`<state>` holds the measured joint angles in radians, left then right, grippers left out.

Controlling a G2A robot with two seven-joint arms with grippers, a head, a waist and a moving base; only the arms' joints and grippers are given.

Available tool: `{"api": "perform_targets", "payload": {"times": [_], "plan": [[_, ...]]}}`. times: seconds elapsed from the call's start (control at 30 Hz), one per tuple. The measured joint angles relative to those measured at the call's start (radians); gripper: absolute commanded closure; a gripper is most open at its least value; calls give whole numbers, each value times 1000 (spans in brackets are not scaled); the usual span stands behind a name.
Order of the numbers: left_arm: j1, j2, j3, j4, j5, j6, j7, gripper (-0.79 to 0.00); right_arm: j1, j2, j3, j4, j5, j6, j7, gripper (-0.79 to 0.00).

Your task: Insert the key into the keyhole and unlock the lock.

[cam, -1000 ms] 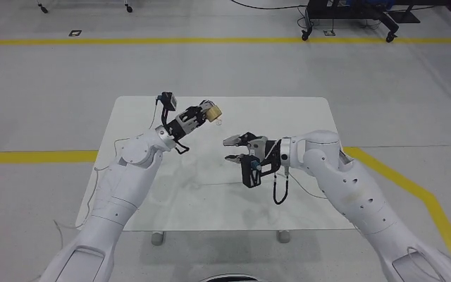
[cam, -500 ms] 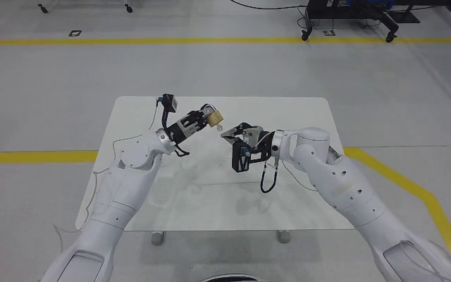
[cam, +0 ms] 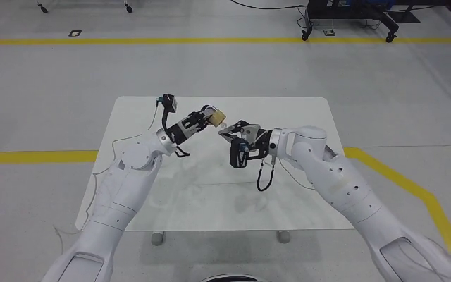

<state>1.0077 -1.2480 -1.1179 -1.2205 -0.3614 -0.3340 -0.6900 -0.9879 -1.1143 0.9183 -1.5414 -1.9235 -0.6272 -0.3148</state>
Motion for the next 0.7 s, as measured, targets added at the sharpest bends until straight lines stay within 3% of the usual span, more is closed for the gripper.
{"api": "perform_targets", "payload": {"times": [0.2,0.3,0.5,0.7], "plan": [[-4,-2,-10,18,-45,39,-4,0,-74,21,43,-57,-38,41,-94,-286],[-8,-5,-10,32,-73,72,-10,0,-122,34,74,-109,-102,99,-76,-332],[-42,-16,7,75,-172,193,-73,0,-171,37,51,-180,-248,215,-23,-280],[-63,-23,18,97,-178,203,-70,0,-140,22,24,-123,-243,279,-26,-252]]}}
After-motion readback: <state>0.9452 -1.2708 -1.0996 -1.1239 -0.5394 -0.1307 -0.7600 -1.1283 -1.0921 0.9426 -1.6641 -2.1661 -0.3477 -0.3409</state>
